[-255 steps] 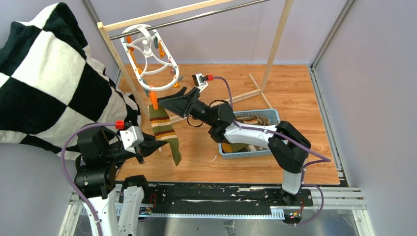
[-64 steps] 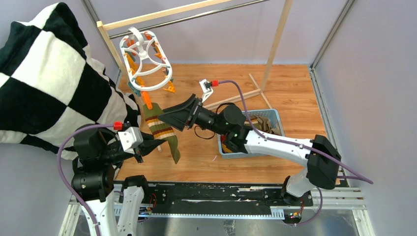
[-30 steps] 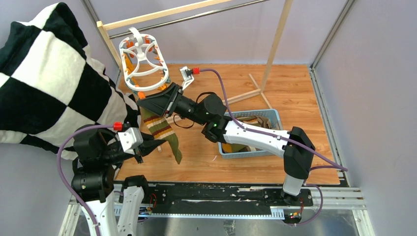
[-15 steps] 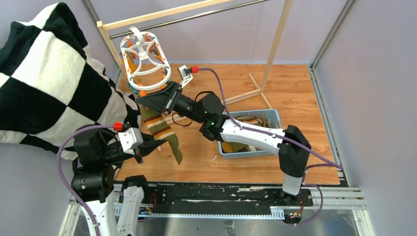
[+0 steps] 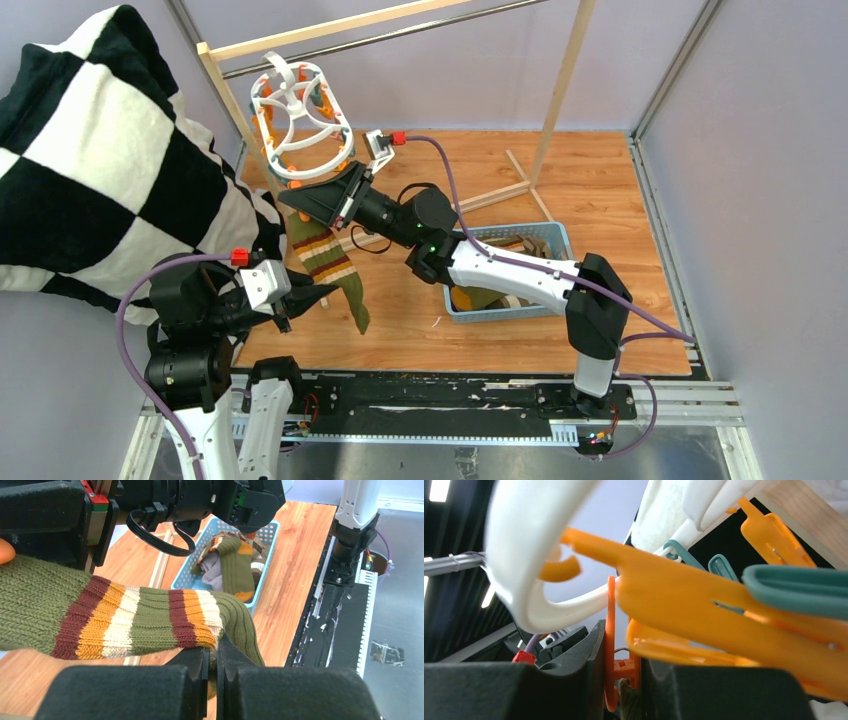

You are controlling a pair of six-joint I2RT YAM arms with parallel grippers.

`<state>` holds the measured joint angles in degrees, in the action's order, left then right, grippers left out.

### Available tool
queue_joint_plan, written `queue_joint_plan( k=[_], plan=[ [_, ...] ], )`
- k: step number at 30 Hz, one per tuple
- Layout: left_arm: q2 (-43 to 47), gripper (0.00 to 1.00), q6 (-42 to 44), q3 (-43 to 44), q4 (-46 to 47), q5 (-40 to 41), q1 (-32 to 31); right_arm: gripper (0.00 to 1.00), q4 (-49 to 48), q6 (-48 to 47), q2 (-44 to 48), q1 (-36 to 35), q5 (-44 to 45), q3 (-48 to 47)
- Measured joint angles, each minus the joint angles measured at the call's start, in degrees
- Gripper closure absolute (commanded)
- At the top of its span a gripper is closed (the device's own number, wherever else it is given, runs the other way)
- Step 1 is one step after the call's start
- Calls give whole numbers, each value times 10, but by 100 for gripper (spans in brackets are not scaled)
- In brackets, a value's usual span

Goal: Remove the socks clipped to the hanger
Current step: Remove the sock from the hanger.

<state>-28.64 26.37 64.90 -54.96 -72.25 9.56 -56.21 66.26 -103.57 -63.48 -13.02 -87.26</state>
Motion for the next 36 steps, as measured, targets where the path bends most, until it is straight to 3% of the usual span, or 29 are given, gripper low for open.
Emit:
queue_joint_plan(
  k=[30,31,33,36],
  plan=[
    [92,100,-15,-44,4,25,-14,99,62,-47,17,41,-24,17],
    [92,100,-14,-45,4,26,-14,92,63,-45,17,41,-25,17],
    [92,100,-12,-45,4,30,-14,68,65,-41,17,42,-26,16],
    [91,100,-6,-45,4,30,-14,50,72,-28,17,42,-30,13]
  ],
)
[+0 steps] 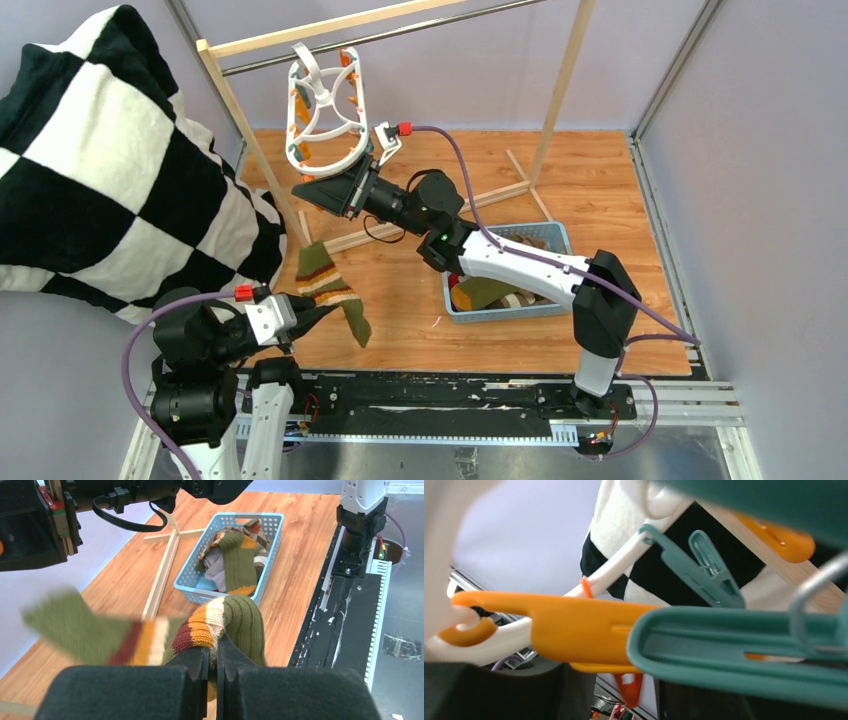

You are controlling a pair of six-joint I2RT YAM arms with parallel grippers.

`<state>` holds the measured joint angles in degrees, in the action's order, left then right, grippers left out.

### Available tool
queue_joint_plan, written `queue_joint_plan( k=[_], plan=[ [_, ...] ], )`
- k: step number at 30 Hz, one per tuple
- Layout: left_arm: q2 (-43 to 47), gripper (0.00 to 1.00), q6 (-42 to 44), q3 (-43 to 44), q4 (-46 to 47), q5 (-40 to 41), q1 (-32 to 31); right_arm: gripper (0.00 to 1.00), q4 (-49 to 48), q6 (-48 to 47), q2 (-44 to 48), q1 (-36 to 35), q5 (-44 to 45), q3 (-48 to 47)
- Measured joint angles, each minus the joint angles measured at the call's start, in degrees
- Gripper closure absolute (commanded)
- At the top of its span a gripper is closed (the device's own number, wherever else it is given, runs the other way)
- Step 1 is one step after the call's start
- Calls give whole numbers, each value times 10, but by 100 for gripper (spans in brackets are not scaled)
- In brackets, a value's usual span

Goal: Remove the socks clipped to the hanger
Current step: Remove the sock from the hanger, then place the sock in the bin.

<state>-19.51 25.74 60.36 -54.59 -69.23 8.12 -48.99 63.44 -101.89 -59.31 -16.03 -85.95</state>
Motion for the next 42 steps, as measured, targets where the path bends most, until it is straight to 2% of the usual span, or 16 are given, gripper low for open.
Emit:
queue_joint_plan(
  k=[3,8,10,16,20,25,31,35,42],
  plan=[
    [0,100,5,0,0,0,-1,44,7,11,2,2,1,1],
    [-2,100,11,0,0,0,-1,46,11,18,10,2,5,8],
    [-2,100,12,0,0,0,-1,43,12,19,10,2,6,8],
    [-2,100,14,0,0,-1,-1,8,31,10,34,2,5,43],
    [-4,100,19,0,0,-2,-1,1,72,-36,119,10,-11,151],
    [-13,100,33,0,0,-2,-1,1,175,-177,248,30,-42,248],
    [-42,100,48,0,-1,-2,-1,10,261,-366,359,12,-85,280],
    [-58,100,52,4,-3,-2,-1,13,287,-439,351,-5,-118,268],
    [-67,100,54,13,-4,-2,-1,23,315,-492,279,-31,-160,224]
  ],
)
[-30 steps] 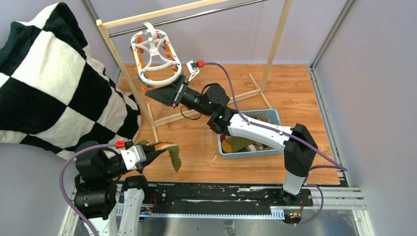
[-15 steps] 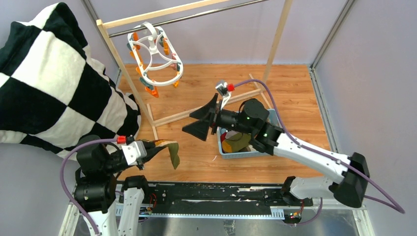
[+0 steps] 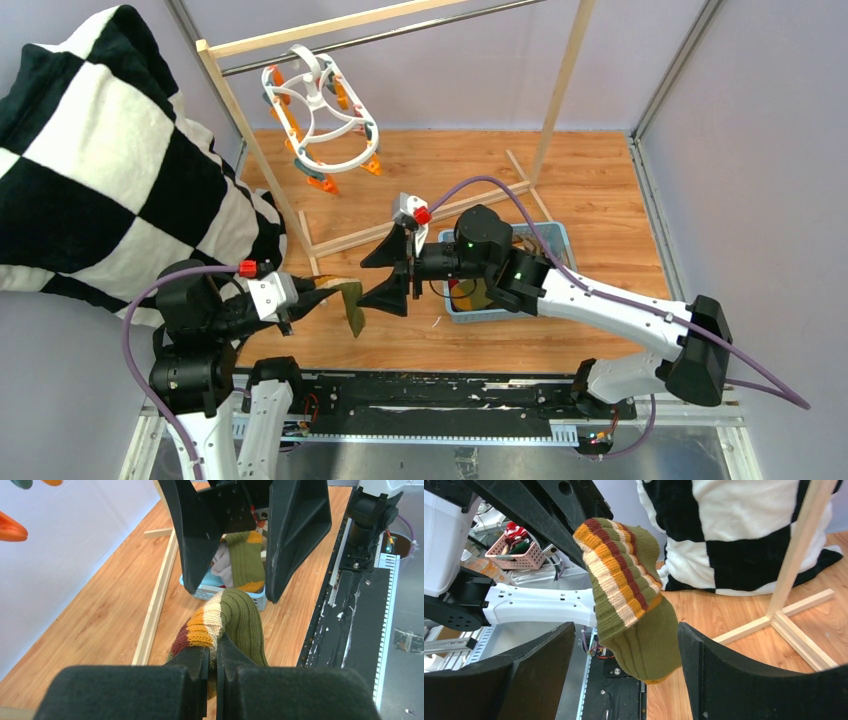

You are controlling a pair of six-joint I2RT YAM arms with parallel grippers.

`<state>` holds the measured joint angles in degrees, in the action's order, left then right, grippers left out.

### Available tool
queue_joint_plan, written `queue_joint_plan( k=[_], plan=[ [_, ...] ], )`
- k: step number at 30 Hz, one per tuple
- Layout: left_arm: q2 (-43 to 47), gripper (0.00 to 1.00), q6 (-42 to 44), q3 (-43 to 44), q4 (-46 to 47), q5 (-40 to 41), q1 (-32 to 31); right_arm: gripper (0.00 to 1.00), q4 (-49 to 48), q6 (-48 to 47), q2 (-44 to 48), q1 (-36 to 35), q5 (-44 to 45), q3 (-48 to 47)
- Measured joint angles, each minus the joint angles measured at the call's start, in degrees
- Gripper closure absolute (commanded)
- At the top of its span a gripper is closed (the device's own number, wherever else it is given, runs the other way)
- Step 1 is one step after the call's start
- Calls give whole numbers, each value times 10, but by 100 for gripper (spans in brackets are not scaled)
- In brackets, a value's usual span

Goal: Remove the socks clipped to the hanger
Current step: Place the sock in the bin.

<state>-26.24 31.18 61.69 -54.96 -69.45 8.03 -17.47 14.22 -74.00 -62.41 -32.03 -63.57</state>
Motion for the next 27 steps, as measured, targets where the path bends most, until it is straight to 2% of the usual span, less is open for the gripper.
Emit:
queue_joint_plan(
  k=[2,4,6,8,9,10,12,13,14,18,27],
  plan=[
    [0,100,1,0,0,0,0,30,0,-5,-14,-6,-7,-8],
    [-2,100,2,0,0,0,0,44,1,-9,-23,-9,-11,-16],
    [-3,98,4,0,0,0,0,66,3,-10,-33,-10,-15,-30],
    [-6,90,6,0,0,0,0,97,9,-13,-41,-10,-19,-46],
    [-8,81,9,0,0,0,0,100,15,-11,-44,-10,-19,-55],
    [-10,66,13,0,0,0,0,100,20,-19,-45,-10,-18,-60],
    [-14,25,18,-1,1,1,0,100,36,-21,-45,-10,-5,-66],
    [-17,8,25,-2,1,0,0,100,44,-22,-43,-9,4,-66],
    [-19,1,26,-2,1,0,0,100,53,-21,-41,-7,12,-65],
    [-36,0,29,-3,-2,12,0,100,89,-4,-4,33,44,-29],
    [-90,0,13,-3,-2,47,0,100,231,72,140,224,162,125]
  ],
)
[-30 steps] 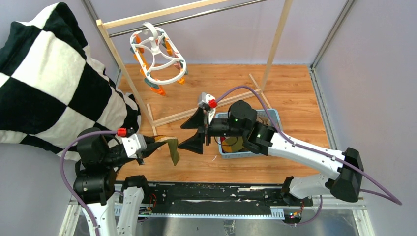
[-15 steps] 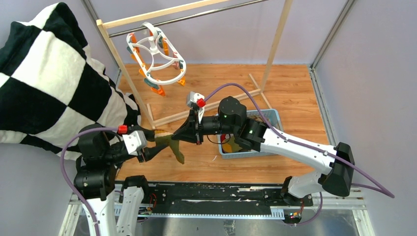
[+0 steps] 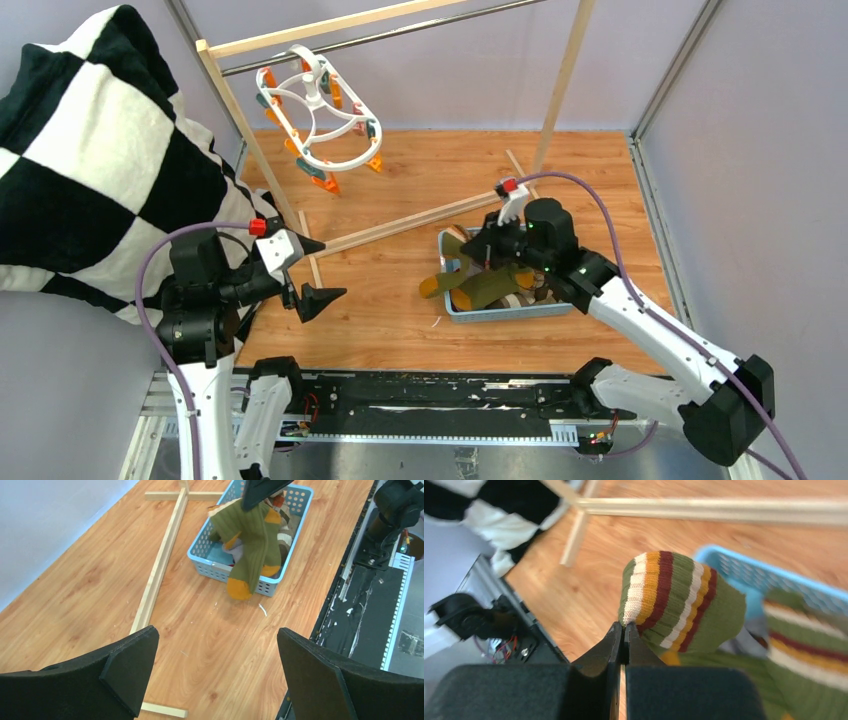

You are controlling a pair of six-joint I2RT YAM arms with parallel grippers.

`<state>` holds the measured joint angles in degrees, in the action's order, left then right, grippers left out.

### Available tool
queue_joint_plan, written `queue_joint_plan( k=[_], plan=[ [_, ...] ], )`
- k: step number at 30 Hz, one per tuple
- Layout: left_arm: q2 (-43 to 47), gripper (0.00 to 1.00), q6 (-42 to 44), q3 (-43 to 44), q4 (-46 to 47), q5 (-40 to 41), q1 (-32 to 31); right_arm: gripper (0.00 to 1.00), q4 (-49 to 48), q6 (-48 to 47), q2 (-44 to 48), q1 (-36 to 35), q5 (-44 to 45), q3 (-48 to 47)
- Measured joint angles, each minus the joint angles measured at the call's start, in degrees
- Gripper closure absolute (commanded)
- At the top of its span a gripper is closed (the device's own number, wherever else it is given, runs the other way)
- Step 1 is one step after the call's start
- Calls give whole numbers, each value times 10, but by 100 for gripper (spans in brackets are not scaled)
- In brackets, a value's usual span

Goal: Remove the socks clipped to the hanger
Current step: Place the sock in the bin.

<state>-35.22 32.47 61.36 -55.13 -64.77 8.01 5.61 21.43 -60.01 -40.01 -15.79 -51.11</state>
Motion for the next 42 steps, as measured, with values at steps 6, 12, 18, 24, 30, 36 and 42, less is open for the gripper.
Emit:
queue_joint_plan(
  k=[6,12,18,24,30,36,42],
  plan=[
    [3,0,-3,-2,0,16,0,100,61,56,20,121,57,83],
    [9,0,-13,-3,0,26,0,100,115,68,7,131,174,89],
    [3,0,-27,-3,0,30,0,68,161,80,9,132,288,85],
    [-19,0,-48,-3,0,35,0,54,195,63,-11,132,278,26],
    [-23,0,-63,-3,0,47,0,74,181,78,-3,164,94,-22],
    [-39,0,-69,-3,0,55,0,88,127,123,-78,212,-50,-10],
    [-41,0,-73,-3,0,62,0,93,86,146,-202,237,-61,37]
  ],
)
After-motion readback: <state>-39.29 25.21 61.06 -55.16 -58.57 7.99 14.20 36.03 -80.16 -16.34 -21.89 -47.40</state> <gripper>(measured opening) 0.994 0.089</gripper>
